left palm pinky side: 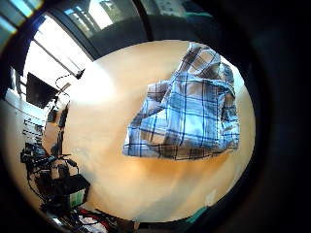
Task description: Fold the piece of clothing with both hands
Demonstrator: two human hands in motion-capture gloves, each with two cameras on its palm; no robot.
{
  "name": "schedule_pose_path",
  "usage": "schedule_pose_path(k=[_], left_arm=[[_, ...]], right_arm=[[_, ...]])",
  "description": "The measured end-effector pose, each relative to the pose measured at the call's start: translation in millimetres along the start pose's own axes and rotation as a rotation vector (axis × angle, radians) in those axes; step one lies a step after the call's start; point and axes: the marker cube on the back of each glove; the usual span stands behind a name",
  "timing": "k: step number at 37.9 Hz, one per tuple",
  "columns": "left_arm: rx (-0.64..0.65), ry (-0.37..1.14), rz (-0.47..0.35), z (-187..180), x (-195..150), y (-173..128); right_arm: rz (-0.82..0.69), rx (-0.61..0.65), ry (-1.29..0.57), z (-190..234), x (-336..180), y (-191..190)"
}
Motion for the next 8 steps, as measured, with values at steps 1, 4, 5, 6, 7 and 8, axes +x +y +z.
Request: schedule_pose_path(k=[1, 4, 5, 6, 7, 8], left_arm=[[-0.016, 0.037, 0.007, 0.2, 4.9, 3.0], [-0.002, 0.076, 0.024, 5.8, 6.1, -0.3], [-0.005, 0.074, 0.021, 4.2, 6.2, 0.9], [-0.013, 0.068, 0.014, 0.8, 6.7, 3.8], [-0.023, 0.061, 0.005, -2.7, 7.2, 7.0], [-0.030, 0.055, -0.002, -5.0, 7.4, 9.5]], right_arm=[[-0.002, 0.001, 0.000, 0.4, -0.7, -0.2], [-0.006, 0.006, 0.004, 1.0, -2.4, -0.8], [-0.007, 0.007, 0.005, 0.6, -3.2, -0.3], [-0.006, 0.008, 0.006, 0.0, -3.9, 0.3], [-0.005, 0.010, 0.007, -0.2, -4.3, 0.7], [-0.004, 0.012, 0.007, 0.4, -4.1, 0.5]])
